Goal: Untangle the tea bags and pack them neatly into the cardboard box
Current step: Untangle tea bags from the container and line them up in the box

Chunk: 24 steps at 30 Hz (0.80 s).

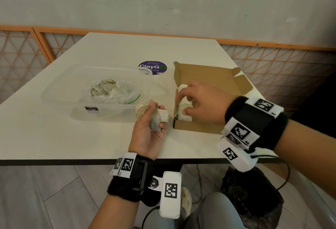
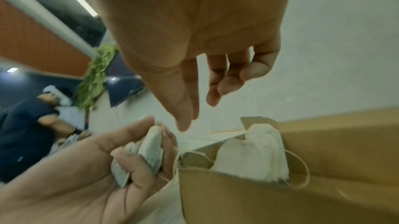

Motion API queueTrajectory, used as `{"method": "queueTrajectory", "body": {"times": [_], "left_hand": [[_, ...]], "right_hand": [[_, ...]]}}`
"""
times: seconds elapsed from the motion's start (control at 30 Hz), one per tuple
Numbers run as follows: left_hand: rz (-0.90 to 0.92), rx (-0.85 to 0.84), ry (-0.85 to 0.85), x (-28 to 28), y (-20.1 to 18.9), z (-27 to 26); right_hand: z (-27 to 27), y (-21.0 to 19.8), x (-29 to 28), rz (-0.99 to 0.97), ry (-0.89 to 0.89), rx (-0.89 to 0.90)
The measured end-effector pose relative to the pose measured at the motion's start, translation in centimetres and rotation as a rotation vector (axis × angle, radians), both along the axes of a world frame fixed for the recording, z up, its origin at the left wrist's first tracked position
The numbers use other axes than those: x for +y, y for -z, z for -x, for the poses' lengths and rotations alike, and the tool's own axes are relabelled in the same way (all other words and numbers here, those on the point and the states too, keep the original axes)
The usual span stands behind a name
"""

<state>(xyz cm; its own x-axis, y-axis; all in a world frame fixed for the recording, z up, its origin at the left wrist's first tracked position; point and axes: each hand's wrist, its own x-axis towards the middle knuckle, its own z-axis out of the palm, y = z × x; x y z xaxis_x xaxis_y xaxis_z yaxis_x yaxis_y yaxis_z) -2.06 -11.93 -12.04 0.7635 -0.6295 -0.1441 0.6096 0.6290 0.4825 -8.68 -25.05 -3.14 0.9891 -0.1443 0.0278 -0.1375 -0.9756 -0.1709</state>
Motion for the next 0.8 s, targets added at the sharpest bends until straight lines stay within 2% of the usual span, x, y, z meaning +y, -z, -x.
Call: {"method": "queueTrajectory", "body": {"times": [0.2,0.27,0.33,0.4,0.53,0.6,0.67,0.8], "left_hand": [[0.022,0.005,-0.005,0.2,0.2,-0.1],[0.033,0.005,-0.006,0.3,0.2,0.0],[0.038,0.008,-0.002,0.3,0.1,0.0],[0.046,0.019,0.009,0.3,0.2,-0.1],[0.063,0.017,0.022,0.4,0.2,-0.1],[0.082,0.013,0.04,0.5,0.2,0.0],[0.095,0.009,0.07,0.5,0.3,0.0],[0.055,-0.039,0.14,0.3,0.2,0.0]], "right_hand": [[-2.3,1.2,2.9,0.418,-0.15,0.321],[-2.6,1.7,3.2,0.399,-0.15,0.333],[-2.5,1.9,3.1,0.266,-0.147,0.294],[-2.1,1.9,2.5,0.045,-0.095,0.204],[-1.2,1.7,0.2,-0.498,0.225,-0.048],[-0.9,1.9,-1.3,-0.598,0.366,-0.119],[-0.5,2.2,-2.3,-0.642,0.436,-0.11],[0.0,2.2,-2.5,-0.686,0.37,-0.15]]}}
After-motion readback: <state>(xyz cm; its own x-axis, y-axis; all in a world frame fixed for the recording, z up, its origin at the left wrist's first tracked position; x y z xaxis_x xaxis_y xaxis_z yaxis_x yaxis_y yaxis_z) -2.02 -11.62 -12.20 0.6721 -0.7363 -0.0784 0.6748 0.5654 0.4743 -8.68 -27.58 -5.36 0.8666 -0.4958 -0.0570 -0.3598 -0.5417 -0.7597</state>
